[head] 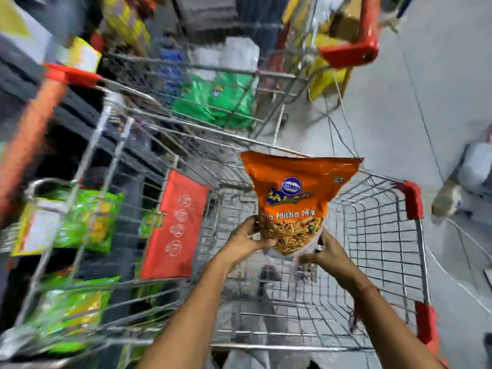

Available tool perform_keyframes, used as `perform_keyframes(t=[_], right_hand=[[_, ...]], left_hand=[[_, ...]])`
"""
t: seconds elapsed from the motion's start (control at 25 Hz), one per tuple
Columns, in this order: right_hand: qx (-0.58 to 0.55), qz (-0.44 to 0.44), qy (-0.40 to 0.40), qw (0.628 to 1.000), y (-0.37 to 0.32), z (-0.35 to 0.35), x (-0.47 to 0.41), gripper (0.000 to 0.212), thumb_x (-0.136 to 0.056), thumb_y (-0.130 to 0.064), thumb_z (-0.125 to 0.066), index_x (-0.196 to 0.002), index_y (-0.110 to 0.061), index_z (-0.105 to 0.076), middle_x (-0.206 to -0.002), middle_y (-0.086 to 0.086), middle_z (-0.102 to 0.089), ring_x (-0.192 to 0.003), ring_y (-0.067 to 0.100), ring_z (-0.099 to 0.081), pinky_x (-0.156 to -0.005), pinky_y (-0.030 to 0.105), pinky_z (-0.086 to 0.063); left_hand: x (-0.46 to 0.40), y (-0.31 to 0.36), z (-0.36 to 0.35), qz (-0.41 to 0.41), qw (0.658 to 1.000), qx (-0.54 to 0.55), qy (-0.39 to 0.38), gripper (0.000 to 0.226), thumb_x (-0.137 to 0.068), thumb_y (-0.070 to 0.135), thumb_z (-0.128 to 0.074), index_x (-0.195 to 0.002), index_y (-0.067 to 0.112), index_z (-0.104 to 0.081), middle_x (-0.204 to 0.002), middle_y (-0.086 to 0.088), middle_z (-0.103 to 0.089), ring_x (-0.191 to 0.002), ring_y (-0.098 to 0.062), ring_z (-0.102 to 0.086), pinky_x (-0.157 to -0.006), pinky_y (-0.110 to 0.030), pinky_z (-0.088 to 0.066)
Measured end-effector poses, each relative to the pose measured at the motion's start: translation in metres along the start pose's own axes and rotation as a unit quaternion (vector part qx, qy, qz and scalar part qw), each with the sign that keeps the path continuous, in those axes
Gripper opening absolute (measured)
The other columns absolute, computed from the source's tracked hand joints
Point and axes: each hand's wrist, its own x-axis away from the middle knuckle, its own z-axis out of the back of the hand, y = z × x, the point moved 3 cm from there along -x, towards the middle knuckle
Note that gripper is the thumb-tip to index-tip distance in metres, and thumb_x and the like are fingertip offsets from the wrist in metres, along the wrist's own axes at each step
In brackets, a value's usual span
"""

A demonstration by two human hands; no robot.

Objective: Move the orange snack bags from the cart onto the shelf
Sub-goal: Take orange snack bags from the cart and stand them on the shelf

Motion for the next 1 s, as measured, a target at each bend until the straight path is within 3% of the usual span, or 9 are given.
perform_keyframes(t=[0.08, 0.24, 0.36, 0.44, 0.56, 0.76, 0.84, 0.92, 1.0], right_hand=[[-0.006, 0.067, -0.010, 0.998, -0.043, -0.028, 0.034, 0.079, -0.060, 0.003, -0.088, -0.127, -0.020, -0.053, -0.119, -0.006, -0.066, -0.105, 0.005, -0.059, -0.079, 0.020, -0.048], [-0.009, 0.206, -0.034, 0.978, -0.135, -0.087, 0.093, 0.066, -0.059, 0.008, -0.086, -0.108, -0.030, -0.061, -0.114, -0.008, -0.071, -0.102, 0.015, -0.065, -0.087, 0.046, -0.057], [-0.007, 0.324, -0.064, 0.944, -0.217, -0.147, 0.163, 0.061, -0.057, 0.002, -0.088, -0.100, -0.033, -0.063, -0.104, -0.017, -0.073, -0.094, 0.004, -0.065, -0.079, 0.022, -0.054], [-0.008, 0.413, -0.088, 0.906, -0.270, -0.187, 0.219, 0.060, -0.050, -0.004, -0.089, -0.097, -0.034, -0.066, -0.096, -0.025, -0.075, -0.091, -0.004, -0.067, -0.076, 0.008, -0.052], [-0.023, 0.515, -0.150, 0.844, -0.328, -0.242, 0.305, 0.064, -0.057, 0.008, -0.086, -0.107, -0.025, -0.066, -0.101, -0.022, -0.076, -0.092, -0.007, -0.068, -0.076, 0.005, -0.051], [-0.074, 0.607, -0.262, 0.747, -0.381, -0.329, 0.411, 0.062, -0.057, -0.017, -0.089, -0.109, -0.019, -0.056, -0.104, -0.005, -0.077, -0.095, 0.005, -0.072, -0.075, 0.019, -0.059], [-0.073, 0.619, -0.282, 0.729, -0.388, -0.358, 0.433, 0.067, -0.054, -0.026, -0.094, -0.110, -0.022, -0.059, -0.111, 0.000, -0.075, -0.104, 0.011, -0.070, -0.080, 0.023, -0.058], [-0.070, 0.628, -0.293, 0.718, -0.393, -0.387, 0.448, 0.062, -0.056, -0.019, -0.092, -0.110, -0.028, -0.064, -0.113, -0.005, -0.074, -0.106, 0.010, -0.069, -0.082, 0.018, -0.056], [-0.053, 0.628, -0.325, 0.705, -0.394, -0.414, 0.461, 0.063, -0.059, -0.018, -0.090, -0.116, -0.027, -0.065, -0.116, -0.007, -0.074, -0.110, 0.011, -0.068, -0.089, 0.026, -0.057]], left_hand=[[0.056, 0.025, 0.028, -0.073, 0.997, 0.004, 0.038, 0.053, -0.058, 0.026, -0.086, -0.102, 0.032, -0.057, -0.110, 0.003, -0.068, -0.107, -0.011, -0.061, -0.090, -0.025, -0.046], [0.177, 0.074, 0.090, -0.214, 0.968, 0.026, 0.129, 0.051, -0.056, 0.028, -0.082, -0.103, 0.030, -0.062, -0.091, 0.021, -0.073, -0.089, 0.006, -0.064, -0.084, -0.018, -0.050], [0.300, 0.110, 0.136, -0.315, 0.920, 0.039, 0.229, 0.059, -0.066, 0.019, -0.080, -0.122, 0.020, -0.060, -0.106, 0.007, -0.072, -0.097, -0.004, -0.064, -0.092, -0.028, -0.050], [0.383, 0.129, 0.161, -0.378, 0.874, 0.044, 0.302, 0.059, -0.074, 0.005, -0.074, -0.129, 0.002, -0.052, -0.109, -0.004, -0.070, -0.095, -0.003, -0.064, -0.090, -0.023, -0.052], [0.496, 0.140, 0.181, -0.447, 0.812, 0.031, 0.374, 0.047, -0.078, 0.006, -0.071, -0.123, 0.009, -0.059, -0.113, -0.001, -0.071, -0.100, -0.002, -0.064, -0.085, -0.015, -0.051], [0.649, 0.130, 0.202, -0.526, 0.678, 0.023, 0.513, 0.036, -0.081, 0.009, -0.070, -0.113, 0.025, -0.062, -0.097, 0.024, -0.074, -0.095, 0.008, -0.065, -0.080, -0.010, -0.050], [0.683, 0.119, 0.206, -0.531, 0.641, 0.020, 0.554, 0.032, -0.083, 0.015, -0.069, -0.111, 0.029, -0.062, -0.098, 0.025, -0.073, -0.097, 0.007, -0.065, -0.081, -0.011, -0.050], [0.709, 0.104, 0.212, -0.515, 0.617, 0.023, 0.594, 0.034, -0.081, 0.029, -0.067, -0.113, 0.036, -0.061, -0.107, 0.023, -0.072, -0.105, 0.004, -0.065, -0.089, -0.020, -0.051], [0.726, 0.087, 0.221, -0.485, 0.603, 0.028, 0.632, 0.037, -0.080, 0.040, -0.066, -0.116, 0.041, -0.058, -0.116, 0.020, -0.069, -0.112, 0.001, -0.062, -0.097, -0.029, -0.049]])
